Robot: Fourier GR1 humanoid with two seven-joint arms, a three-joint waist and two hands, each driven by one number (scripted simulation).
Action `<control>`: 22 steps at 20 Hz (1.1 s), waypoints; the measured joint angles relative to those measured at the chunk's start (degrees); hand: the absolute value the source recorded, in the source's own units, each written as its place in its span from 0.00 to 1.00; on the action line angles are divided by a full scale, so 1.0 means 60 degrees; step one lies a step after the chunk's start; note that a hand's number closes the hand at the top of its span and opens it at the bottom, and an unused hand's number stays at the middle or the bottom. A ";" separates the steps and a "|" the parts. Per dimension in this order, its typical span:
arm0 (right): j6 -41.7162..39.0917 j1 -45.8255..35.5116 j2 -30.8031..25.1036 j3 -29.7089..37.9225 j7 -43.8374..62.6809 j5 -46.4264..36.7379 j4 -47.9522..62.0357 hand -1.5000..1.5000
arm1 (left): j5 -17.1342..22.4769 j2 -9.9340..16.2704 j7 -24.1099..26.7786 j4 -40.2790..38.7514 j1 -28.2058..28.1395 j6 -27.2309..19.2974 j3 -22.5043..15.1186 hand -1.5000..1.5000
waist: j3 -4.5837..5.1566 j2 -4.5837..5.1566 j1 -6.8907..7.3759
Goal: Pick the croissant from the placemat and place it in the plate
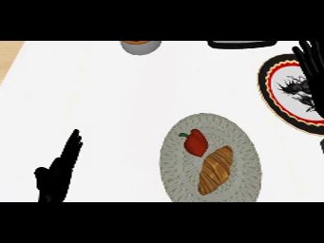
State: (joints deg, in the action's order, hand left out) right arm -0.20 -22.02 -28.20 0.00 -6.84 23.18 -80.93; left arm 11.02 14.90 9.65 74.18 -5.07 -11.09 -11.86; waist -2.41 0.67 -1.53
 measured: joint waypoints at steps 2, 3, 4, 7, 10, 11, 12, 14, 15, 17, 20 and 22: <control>0.0474 0.0277 0.0031 0.0203 0.0006 -0.0141 -0.0192 1.00 | -0.0038 0.0018 -0.0241 0.0100 0.0085 -0.0038 -0.0022 0.50 | 0.0120 -0.0082 0.0009; 0.0804 0.0549 -0.0002 0.0343 0.0010 -0.0263 -0.0378 1.00 | -0.0008 0.0043 -0.0424 0.0213 0.0040 -0.0091 0.0006 0.50 | 0.0167 -0.0126 -0.0039; 0.1176 0.0831 -0.0055 0.0511 0.0049 -0.0395 -0.0567 1.00 | 0.0053 0.0071 -0.0615 0.0287 0.0010 -0.0130 0.0061 0.50 | 0.0203 -0.0173 -0.0148; 0.2228 0.1652 -0.0703 0.0809 0.0341 -0.1389 -0.0719 1.00 | 0.0237 0.0119 -0.0919 0.0558 -0.0203 -0.0184 0.0188 0.50 | 0.0343 -0.0196 -0.0460; 0.3893 0.2609 -0.0831 0.1313 0.0591 -0.2377 -0.0528 0.00 | 0.0519 0.0098 -0.1203 0.0843 -0.0421 -0.0125 0.0266 0.50 | 0.0358 -0.0257 -0.0782; 0.4470 0.2950 -0.0630 0.1436 0.0539 -0.2594 -0.0680 0.00 | 0.0594 0.0106 -0.1338 0.0923 -0.0445 -0.0096 0.0273 0.50 | 0.0359 -0.0280 -0.0824; 0.5034 0.3291 -0.0360 0.1498 0.0447 -0.2811 -0.0889 0.00 | 0.0673 0.0132 -0.1523 0.0999 -0.0441 -0.0056 0.0280 0.50 | 0.0361 -0.0292 -0.0834; 0.5975 0.4135 0.0349 0.1452 0.0095 -0.3166 -0.1544 0.00 | 0.0808 0.0177 -0.1850 0.1106 -0.0384 -0.0012 0.0323 0.50 | 0.0366 -0.0299 -0.0787; 0.6358 0.4585 0.0678 0.1335 -0.0039 -0.3360 -0.2005 0.00 | 0.0800 0.0126 -0.1950 0.1110 -0.0327 -0.0054 0.0291 0.50 | 0.0371 -0.0296 -0.0753; 0.7002 0.5533 0.1241 0.1027 -0.0229 -0.3791 -0.3005 0.00 | 0.0837 0.0109 -0.2218 0.1193 -0.0199 -0.0031 0.0249 0.50 | 0.0384 -0.0272 -0.0598; 0.7656 0.7073 0.1778 0.0340 -0.0149 -0.4642 -0.4365 0.00 | 0.0871 0.0037 -0.2569 0.1290 0.0025 0.0066 0.0114 0.50 | 0.0405 -0.0220 -0.0358; 0.7780 0.8081 0.1765 -0.0162 0.0247 -0.5302 -0.5128 0.00 | 0.0895 0.0061 -0.2827 0.1355 0.0163 0.0091 0.0097 0.50 | 0.0423 -0.0188 -0.0252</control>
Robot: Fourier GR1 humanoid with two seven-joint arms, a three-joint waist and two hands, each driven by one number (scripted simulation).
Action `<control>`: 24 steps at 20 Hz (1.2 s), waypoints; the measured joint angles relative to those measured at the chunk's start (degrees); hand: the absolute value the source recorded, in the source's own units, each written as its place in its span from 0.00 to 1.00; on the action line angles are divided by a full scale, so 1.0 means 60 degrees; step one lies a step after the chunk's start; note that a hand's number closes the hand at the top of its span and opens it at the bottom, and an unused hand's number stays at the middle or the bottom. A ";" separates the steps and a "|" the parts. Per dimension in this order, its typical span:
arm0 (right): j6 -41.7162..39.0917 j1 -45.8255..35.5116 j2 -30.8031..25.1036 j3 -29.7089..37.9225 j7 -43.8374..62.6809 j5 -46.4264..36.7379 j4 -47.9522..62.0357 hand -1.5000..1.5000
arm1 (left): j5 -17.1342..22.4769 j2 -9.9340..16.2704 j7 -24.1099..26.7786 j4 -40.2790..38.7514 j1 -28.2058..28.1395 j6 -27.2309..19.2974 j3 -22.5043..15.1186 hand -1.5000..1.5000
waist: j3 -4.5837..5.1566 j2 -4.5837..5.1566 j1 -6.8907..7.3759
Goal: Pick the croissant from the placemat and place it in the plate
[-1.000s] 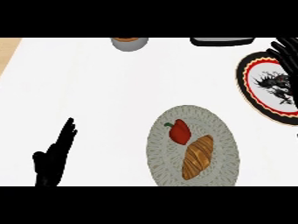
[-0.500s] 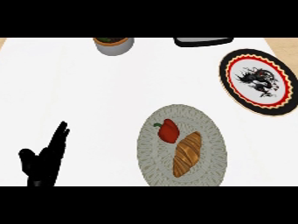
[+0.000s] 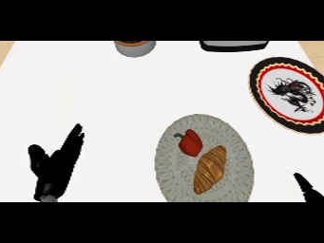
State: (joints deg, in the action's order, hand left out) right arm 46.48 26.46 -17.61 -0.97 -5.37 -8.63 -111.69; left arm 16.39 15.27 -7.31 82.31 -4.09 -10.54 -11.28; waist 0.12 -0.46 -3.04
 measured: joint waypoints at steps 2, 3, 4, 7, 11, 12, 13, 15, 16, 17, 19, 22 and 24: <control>-0.0129 0.0767 -0.0225 -0.0465 0.0631 -0.0658 -0.0400 0.00 | -0.0038 -0.0068 -0.0147 0.0002 0.0182 -0.0009 -0.0087 0.50 | 0.0015 0.0047 0.0113; -0.0294 0.1115 -0.0383 -0.0724 0.0968 -0.0958 -0.0600 0.00 | -0.0058 -0.0107 -0.0142 -0.0017 0.0212 -0.0006 -0.0123 0.50 | 0.0028 0.0072 0.0170; -0.0495 0.1472 -0.0591 -0.0902 0.1314 -0.1223 -0.0781 0.00 | -0.0121 -0.0133 -0.0146 0.0005 0.0213 -0.0031 -0.0187 0.50 | 0.0033 0.0088 0.0223; -0.1011 0.2249 -0.1036 -0.1488 0.2578 -0.2220 -0.1483 0.00 | -0.0197 -0.0205 -0.0194 -0.0012 0.0353 -0.0011 -0.0294 0.50 | 0.0042 0.0135 0.0375; -0.1849 0.2560 -0.1398 -0.1994 0.4752 -0.3766 -0.2489 0.00 | -0.0194 -0.0223 -0.0343 -0.0152 0.0620 0.0071 -0.0274 0.50 | 0.0043 0.0170 0.0543; -0.2076 0.2538 -0.1377 -0.2164 0.5296 -0.4176 -0.2603 0.00 | -0.0246 -0.0281 -0.0434 -0.0117 0.0689 0.0017 -0.0340 0.50 | 0.0041 0.0174 0.0581; -0.2358 0.2390 -0.1363 -0.2258 0.5903 -0.4534 -0.2756 0.00 | -0.0237 -0.0235 -0.0410 -0.0219 0.0772 0.0093 -0.0290 0.50 | 0.0041 0.0189 0.0628; -0.2975 0.2052 -0.1253 -0.2560 0.7067 -0.5311 -0.3049 0.00 | -0.0220 -0.0229 -0.0479 -0.0184 0.0833 0.0120 -0.0253 0.50 | 0.0035 0.0182 0.0685; -0.3285 0.1695 -0.1110 -0.2757 0.7609 -0.5700 -0.3052 0.00 | -0.0234 -0.0285 -0.0472 -0.0229 0.0841 0.0125 -0.0273 0.50 | 0.0030 0.0176 0.0703; -0.3604 0.1364 -0.0945 -0.3015 0.8135 -0.6125 -0.3112 0.00 | -0.0286 -0.0332 -0.0478 -0.0287 0.0896 0.0122 -0.0316 0.50 | 0.0026 0.0172 0.0709; -0.4250 0.0681 -0.0552 -0.3463 0.9137 -0.6973 -0.3100 0.00 | -0.0310 -0.0373 -0.0439 -0.0368 0.0880 0.0133 -0.0285 0.50 | 0.0019 0.0156 0.0707; -0.5047 -0.0637 0.0263 -0.3959 1.0235 -0.8008 -0.2496 0.00 | -0.0355 -0.0438 -0.0503 -0.0287 0.0873 0.0106 -0.0285 0.50 | 0.0010 0.0136 0.0720; -0.5418 -0.1267 0.0739 -0.4131 1.0591 -0.8292 -0.1927 0.00 | -0.0358 -0.0451 -0.0531 -0.0339 0.0931 0.0141 -0.0200 0.50 | 0.0002 0.0121 0.0675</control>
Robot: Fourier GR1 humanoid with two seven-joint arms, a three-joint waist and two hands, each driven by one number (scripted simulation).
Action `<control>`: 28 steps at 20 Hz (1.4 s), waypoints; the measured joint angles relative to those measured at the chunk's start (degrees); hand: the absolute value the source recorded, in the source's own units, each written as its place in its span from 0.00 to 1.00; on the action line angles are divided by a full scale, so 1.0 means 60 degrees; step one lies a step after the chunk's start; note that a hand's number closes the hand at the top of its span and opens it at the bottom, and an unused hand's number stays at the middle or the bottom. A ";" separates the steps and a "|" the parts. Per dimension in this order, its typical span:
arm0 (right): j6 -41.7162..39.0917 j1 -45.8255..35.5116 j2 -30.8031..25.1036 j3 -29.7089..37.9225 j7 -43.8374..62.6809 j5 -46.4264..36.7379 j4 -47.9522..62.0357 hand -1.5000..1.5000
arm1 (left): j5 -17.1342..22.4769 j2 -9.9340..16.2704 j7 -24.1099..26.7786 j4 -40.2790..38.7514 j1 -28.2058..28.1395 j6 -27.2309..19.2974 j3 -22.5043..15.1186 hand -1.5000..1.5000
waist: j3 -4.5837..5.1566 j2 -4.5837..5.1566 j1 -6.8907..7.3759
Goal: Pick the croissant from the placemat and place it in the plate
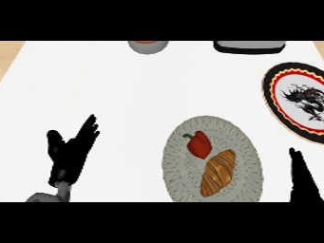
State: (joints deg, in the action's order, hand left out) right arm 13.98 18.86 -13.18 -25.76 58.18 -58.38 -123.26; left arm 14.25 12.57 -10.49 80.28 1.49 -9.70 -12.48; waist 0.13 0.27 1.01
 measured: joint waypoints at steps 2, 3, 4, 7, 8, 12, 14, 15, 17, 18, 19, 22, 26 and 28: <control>-0.0372 -0.0497 0.0398 -0.0086 0.0213 -0.0081 0.0348 0.00 | -0.0019 0.0035 -0.0144 0.0041 0.0047 0.0024 0.0086 0.50 | -0.0008 -0.0013 -0.0042; -0.0424 -0.0661 0.0663 -0.0235 0.0258 -0.0226 0.0616 0.00 | -0.0087 -0.0033 -0.0166 0.0088 -0.0046 -0.0029 0.0025 0.50 | -0.0010 -0.0021 -0.0055; -0.0458 -0.0840 0.0947 -0.0377 0.0293 -0.0362 0.0914 0.00 | -0.0081 -0.0042 -0.0088 0.0002 -0.0039 0.0028 0.0086 0.50 | -0.0011 -0.0024 -0.0069; -0.0488 -0.1333 0.1515 -0.0510 0.0323 -0.0483 0.1664 0.00 | -0.0183 -0.0083 -0.0058 0.0237 -0.0338 0.0057 0.0082 0.50 | -0.0017 -0.0035 -0.0095; -0.0460 -0.1403 0.1652 -0.0687 0.0371 -0.0622 0.1825 0.00 | -0.0193 -0.0053 -0.0172 0.0360 -0.0342 0.0062 0.0129 0.50 | -0.0018 -0.0038 -0.0104; -0.0367 -0.1550 0.1969 -0.0794 0.0351 -0.0857 0.2340 0.00 | -0.0258 -0.0124 -0.0309 0.0561 -0.0479 0.0155 0.0234 0.50 | -0.0021 -0.0045 -0.0138; -0.0400 -0.1598 0.2041 -0.0753 0.0391 -0.1017 0.2470 0.00 | -0.0352 -0.0215 -0.0206 0.0427 -0.0426 0.0203 0.0272 0.50 | -0.0021 -0.0046 -0.0154; -0.0425 -0.1614 0.2066 -0.0690 0.0413 -0.1074 0.2579 0.00 | -0.0412 -0.0254 -0.0182 0.0422 -0.0472 0.0180 0.0261 0.50 | -0.0021 -0.0047 -0.0156; -0.0568 -0.1796 0.2098 -0.0618 0.0560 -0.1183 0.2764 0.00 | -0.0489 -0.0313 -0.0075 0.0283 -0.0475 0.0208 0.0276 0.50 | -0.0019 -0.0046 -0.0157; -0.0606 -0.1819 0.2109 -0.0599 0.0597 -0.1249 0.2850 0.00 | -0.0472 -0.0323 -0.0113 0.0245 -0.0398 0.0243 0.0329 0.50 | -0.0019 -0.0045 -0.0161; -0.0603 -0.1921 0.2116 -0.0591 0.0640 -0.1283 0.3040 0.00 | -0.0491 -0.0330 -0.0118 0.0260 -0.0428 0.0257 0.0344 0.50 | -0.0020 -0.0045 -0.0157; -0.0579 -0.2020 0.2134 -0.0460 0.0650 -0.1273 0.3409 0.00 | -0.0554 -0.0450 -0.0031 -0.0033 -0.0215 0.0310 0.0443 0.50 | -0.0021 -0.0042 -0.0167; -0.0385 -0.2001 0.2144 -0.0517 0.0592 -0.1180 0.3908 0.00 | -0.0466 -0.0374 -0.0201 0.0063 -0.0216 0.0504 0.0674 0.50 | -0.0023 -0.0044 -0.0160; -0.0309 -0.2042 0.2151 -0.0338 0.0469 -0.1020 0.4167 0.00 | -0.0523 -0.0425 -0.0141 -0.0022 -0.0178 0.0560 0.0729 0.50 | -0.0022 -0.0045 -0.0163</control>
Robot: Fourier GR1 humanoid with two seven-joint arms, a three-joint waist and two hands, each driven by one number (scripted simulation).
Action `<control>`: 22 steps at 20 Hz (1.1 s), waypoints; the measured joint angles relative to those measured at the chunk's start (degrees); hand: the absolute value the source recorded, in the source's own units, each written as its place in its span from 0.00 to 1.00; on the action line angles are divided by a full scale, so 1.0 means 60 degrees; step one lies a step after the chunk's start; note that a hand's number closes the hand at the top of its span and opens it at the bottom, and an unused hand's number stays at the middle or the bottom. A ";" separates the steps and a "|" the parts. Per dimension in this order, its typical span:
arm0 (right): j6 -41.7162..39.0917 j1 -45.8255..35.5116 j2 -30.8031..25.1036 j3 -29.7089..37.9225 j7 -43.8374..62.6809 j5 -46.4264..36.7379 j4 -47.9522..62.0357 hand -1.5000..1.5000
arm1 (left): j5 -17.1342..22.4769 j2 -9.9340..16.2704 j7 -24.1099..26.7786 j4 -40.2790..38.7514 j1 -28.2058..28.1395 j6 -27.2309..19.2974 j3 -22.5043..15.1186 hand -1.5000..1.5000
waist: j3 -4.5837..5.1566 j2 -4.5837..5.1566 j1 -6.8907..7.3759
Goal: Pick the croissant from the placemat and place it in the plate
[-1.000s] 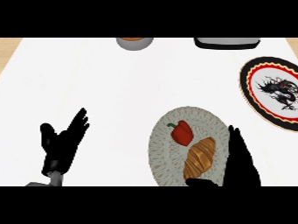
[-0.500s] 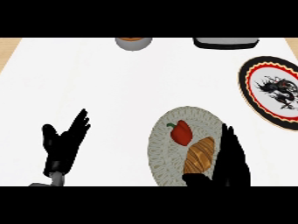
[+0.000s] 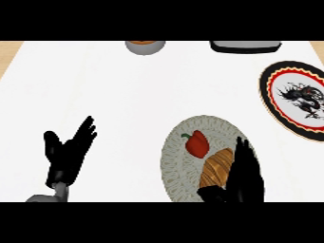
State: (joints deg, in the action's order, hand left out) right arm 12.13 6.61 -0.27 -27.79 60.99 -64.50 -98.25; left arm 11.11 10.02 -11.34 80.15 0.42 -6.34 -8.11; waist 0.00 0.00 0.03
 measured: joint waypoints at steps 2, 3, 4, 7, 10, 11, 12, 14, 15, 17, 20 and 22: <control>0.0002 -0.0177 0.0008 0.0134 -0.0062 0.0242 0.0246 0.00 | -0.0085 -0.0075 0.0005 -0.0028 -0.0001 0.0024 0.0008 0.50 | 0.0000 -0.0001 0.0002; -0.0030 -0.0307 0.0010 0.0168 -0.0051 0.0334 0.0375 0.00 | -0.0133 -0.0106 0.0085 -0.0014 -0.0096 0.0055 -0.0005 0.50 | -0.0001 -0.0003 0.0006; -0.0012 -0.0415 0.0022 0.0337 -0.0126 0.0484 0.0608 1.00 | -0.0138 -0.0044 -0.0063 0.0218 -0.0140 0.0050 0.0022 0.50 | 0.0002 -0.0008 0.0017; -0.0196 -0.0648 0.0043 0.0310 -0.0277 0.0695 0.1049 1.00 | -0.0253 -0.0156 -0.0024 0.0067 -0.0053 0.0027 0.0047 0.50 | 0.0012 -0.0023 0.0014; -0.0216 -0.0738 -0.0025 0.0280 -0.0435 0.0516 0.1277 1.00 | -0.0302 -0.0185 -0.0043 0.0282 -0.0241 0.0102 0.0062 0.50 | 0.0037 -0.0057 0.0008; -0.0233 -0.0674 -0.0056 0.0285 -0.0457 0.0449 0.1242 1.00 | -0.0347 -0.0224 -0.0045 0.0325 -0.0327 0.0065 0.0064 0.50 | 0.0037 -0.0061 0.0007; -0.0187 -0.0548 -0.0102 0.0253 -0.0545 0.0390 0.1245 1.00 | -0.0307 -0.0213 0.0037 0.0229 -0.0344 0.0126 0.0158 0.50 | 0.0045 -0.0073 0.0000; -0.0205 -0.0483 -0.0120 0.0248 -0.0562 0.0218 0.1204 1.00 | -0.0322 -0.0226 0.0007 0.0257 -0.0408 0.0227 0.0204 0.50 | 0.0042 -0.0072 -0.0003; -0.0230 -0.0543 -0.0128 0.0298 -0.0582 0.0178 0.1245 1.00 | -0.0320 -0.0233 -0.0067 0.0185 -0.0281 0.0262 0.0263 0.50 | 0.0038 -0.0068 -0.0005; -0.0279 -0.0565 -0.0100 0.0133 -0.0474 -0.0204 0.1192 1.00 | -0.0380 -0.0306 -0.0186 0.0413 -0.0364 0.0223 0.0224 0.50 | 0.0033 -0.0061 -0.0001; -0.0360 -0.0208 -0.0781 -0.0496 -0.1544 -0.0120 0.0772 1.00 | -0.0455 -0.0327 -0.0434 0.0571 -0.0251 0.0084 0.0217 0.50 | 0.0024 -0.0064 -0.0018; -0.0546 -0.0024 -0.1436 -0.1142 -0.2695 0.0092 0.0413 1.00 | -0.0425 -0.0322 -0.0419 0.0524 -0.0248 0.0143 0.0219 0.50 | 0.0021 -0.0076 -0.0001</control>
State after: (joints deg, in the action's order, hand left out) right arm 8.85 6.46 -8.89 -34.64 44.82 -63.95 -95.78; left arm 8.55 8.09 -13.85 83.29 -1.06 -5.48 -6.79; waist 0.13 -0.46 0.03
